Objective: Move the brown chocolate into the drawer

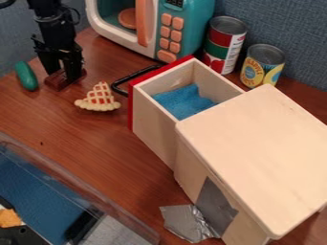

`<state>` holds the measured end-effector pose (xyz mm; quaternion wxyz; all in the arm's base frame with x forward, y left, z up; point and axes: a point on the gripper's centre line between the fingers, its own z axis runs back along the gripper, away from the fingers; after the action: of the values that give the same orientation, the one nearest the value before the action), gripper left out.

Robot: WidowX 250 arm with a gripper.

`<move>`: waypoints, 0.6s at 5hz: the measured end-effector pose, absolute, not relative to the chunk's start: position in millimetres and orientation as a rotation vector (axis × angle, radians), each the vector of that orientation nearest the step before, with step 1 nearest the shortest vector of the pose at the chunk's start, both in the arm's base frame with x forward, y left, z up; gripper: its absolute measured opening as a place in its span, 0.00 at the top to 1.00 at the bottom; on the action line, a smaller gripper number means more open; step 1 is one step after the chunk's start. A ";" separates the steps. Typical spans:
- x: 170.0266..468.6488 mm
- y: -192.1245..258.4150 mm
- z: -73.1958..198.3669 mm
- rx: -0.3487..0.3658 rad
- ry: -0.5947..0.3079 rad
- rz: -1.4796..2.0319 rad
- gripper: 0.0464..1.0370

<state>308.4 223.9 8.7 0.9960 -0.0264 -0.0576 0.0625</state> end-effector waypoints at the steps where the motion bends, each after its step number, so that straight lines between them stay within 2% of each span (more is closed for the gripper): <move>1: 310.0 227.0 9.3 -0.047 -0.122 0.133 0.47; 2: 304.7 220.0 18.8 -0.013 -0.110 0.099 0.47; 3: 308.7 189.4 58.0 -0.034 -0.157 0.043 0.47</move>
<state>308.7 189.4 58.0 0.9966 -0.0168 -0.0783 0.0215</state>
